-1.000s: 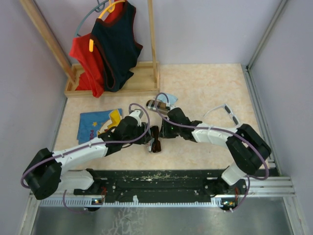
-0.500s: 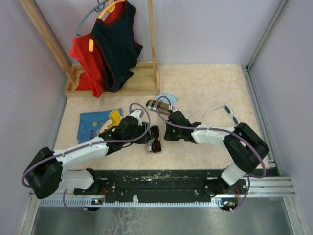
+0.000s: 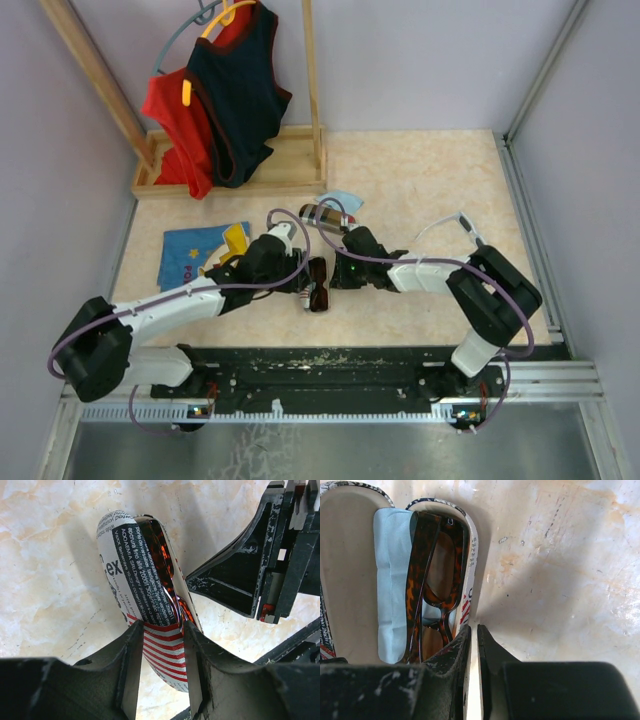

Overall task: Organize the sunglasses
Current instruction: Close the sunglasses case at the center of the board.

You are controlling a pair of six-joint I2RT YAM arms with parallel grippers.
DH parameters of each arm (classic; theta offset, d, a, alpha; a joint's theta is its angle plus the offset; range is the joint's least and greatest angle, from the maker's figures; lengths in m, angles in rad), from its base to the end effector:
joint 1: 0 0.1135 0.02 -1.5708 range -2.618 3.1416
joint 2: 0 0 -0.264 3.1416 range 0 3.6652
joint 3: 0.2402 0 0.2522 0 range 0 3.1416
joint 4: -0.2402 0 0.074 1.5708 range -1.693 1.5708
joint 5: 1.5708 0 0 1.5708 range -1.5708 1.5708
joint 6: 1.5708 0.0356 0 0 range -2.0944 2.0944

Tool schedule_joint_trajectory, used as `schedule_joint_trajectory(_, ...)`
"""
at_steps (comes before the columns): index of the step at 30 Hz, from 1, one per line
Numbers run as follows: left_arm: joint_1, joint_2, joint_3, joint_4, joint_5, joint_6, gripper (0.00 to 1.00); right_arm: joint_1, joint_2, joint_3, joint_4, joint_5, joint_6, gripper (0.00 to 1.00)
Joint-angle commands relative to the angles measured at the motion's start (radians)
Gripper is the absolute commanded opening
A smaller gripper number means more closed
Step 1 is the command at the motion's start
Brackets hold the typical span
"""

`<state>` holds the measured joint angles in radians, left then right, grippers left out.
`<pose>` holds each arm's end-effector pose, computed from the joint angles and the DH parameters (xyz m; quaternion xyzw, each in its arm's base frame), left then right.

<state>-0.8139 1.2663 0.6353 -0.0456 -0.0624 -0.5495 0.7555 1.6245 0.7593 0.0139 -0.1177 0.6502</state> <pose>0.1798 -0.1871 0.2007 0.1054 0.8952 -0.2505 0.3533 0.2233 0.2161 0.1473 -0.0698 0.9320 0.2692 0.2326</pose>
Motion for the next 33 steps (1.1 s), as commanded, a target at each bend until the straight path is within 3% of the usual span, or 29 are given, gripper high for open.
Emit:
schedule_joint_trajectory(1, -0.002, 0.015, 0.019, 0.011, 0.015, -0.002, 0.43, -0.004, 0.011, 0.023, 0.065, -0.034, 0.009, 0.11)
schedule_joint_trajectory(27, -0.085, 0.186, 0.017, 0.097, 0.048, -0.05, 0.42, -0.018, 0.019, 0.02, 0.116, -0.07, 0.026, 0.11)
schedule_joint_trajectory(33, -0.085, 0.102, 0.033, 0.051, -0.016, -0.027, 0.46, -0.019, -0.03, 0.004, 0.036, 0.06, 0.011, 0.17)
